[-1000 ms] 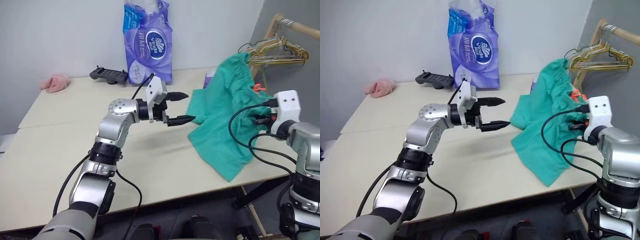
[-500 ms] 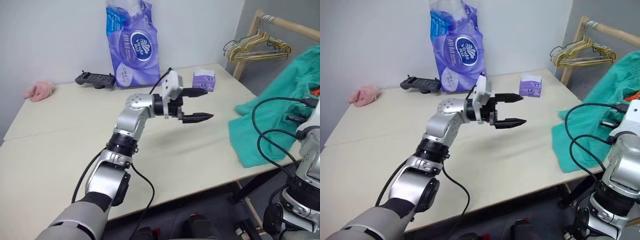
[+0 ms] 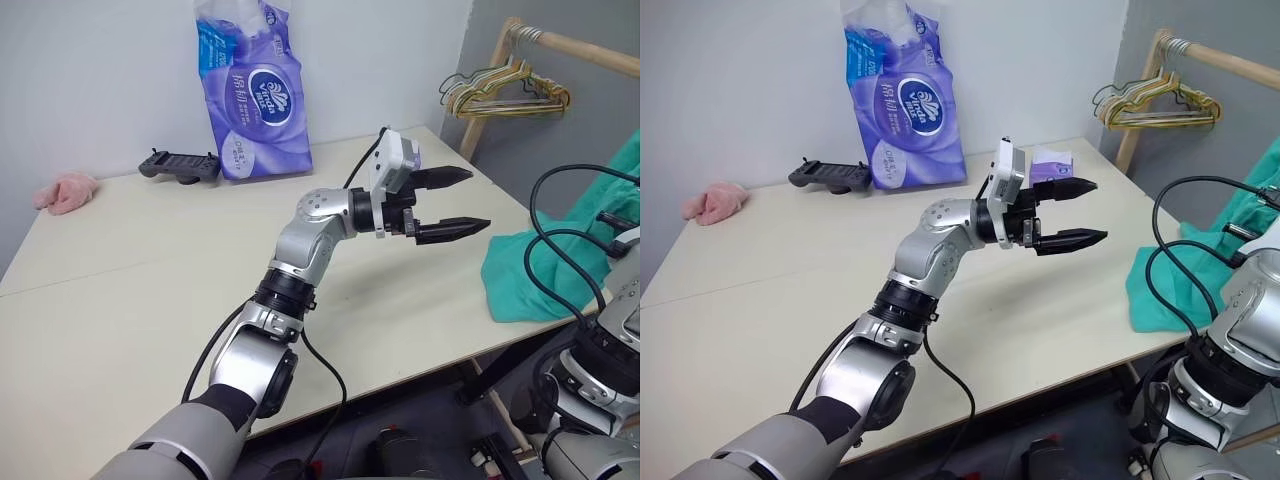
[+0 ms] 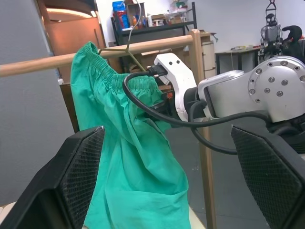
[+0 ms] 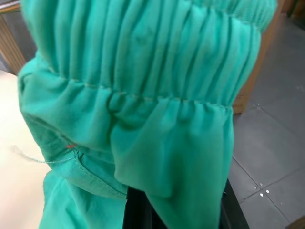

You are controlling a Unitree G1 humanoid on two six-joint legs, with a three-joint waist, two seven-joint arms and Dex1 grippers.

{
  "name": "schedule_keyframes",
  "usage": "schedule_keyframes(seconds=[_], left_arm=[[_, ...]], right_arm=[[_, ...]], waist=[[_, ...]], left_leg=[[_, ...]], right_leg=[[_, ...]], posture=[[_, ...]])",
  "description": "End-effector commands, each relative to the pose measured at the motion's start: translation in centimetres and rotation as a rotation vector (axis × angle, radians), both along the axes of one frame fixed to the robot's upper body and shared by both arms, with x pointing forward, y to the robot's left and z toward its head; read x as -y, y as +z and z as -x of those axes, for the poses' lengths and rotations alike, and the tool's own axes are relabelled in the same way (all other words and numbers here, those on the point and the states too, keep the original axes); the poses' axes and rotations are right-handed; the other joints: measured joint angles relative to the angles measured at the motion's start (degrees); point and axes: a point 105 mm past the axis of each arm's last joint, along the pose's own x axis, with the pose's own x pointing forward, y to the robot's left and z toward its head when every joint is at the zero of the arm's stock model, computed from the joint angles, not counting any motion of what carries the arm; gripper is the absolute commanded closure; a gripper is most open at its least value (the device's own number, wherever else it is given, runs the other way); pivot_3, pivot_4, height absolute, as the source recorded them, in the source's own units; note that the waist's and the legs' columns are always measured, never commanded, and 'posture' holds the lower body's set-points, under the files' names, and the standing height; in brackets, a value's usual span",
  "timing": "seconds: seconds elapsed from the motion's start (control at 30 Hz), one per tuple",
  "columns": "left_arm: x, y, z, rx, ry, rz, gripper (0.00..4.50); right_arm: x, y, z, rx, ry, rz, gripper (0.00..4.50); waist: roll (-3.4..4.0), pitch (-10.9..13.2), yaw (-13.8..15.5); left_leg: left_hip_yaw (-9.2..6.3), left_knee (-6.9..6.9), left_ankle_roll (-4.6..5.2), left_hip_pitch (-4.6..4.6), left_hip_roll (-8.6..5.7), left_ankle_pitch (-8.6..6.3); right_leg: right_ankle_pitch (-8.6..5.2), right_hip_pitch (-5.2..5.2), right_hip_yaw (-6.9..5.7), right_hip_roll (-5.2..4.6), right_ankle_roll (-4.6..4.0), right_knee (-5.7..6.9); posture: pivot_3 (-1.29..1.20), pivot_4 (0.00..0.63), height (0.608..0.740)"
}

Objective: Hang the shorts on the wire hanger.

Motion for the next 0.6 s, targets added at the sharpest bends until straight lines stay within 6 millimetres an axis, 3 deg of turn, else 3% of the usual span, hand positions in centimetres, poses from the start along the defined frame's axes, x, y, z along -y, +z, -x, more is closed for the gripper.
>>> schedule_keyframes(seconds=[0.03,0.33,0.6], left_arm=[[0.0,1.7,0.3,0.058,-0.007,0.025,0.01],[0.3,1.8,0.8,0.071,-0.039,0.011,0.01],[1.8,2.7,1.7,0.092,-0.090,0.031,0.01]], right_arm=[[-0.1,0.9,0.9,0.041,-0.019,0.026,4.50],[-1.0,0.2,0.3,0.012,0.029,-0.020,4.50],[2.4,0.0,1.8,0.011,-0.104,-0.064,4.50]], waist=[[0.00,0.00,-0.03],[0.12,-0.08,-0.41],[0.13,-0.08,-0.35]], left_leg=[[-0.01,0.01,0.01,0.01,-0.03,0.00],[-0.03,0.02,0.18,0.22,-0.31,-0.10],[-0.14,0.07,0.25,0.28,-0.54,-0.14]], right_leg=[[-0.02,0.03,0.00,-0.03,0.05,0.00],[-0.15,0.28,0.03,-0.31,0.28,0.00],[-0.25,0.51,-0.07,-0.56,0.50,-0.07]], posture=[[-0.28,0.000,0.740],[-0.26,0.000,0.740],[-0.27,0.000,0.740]])
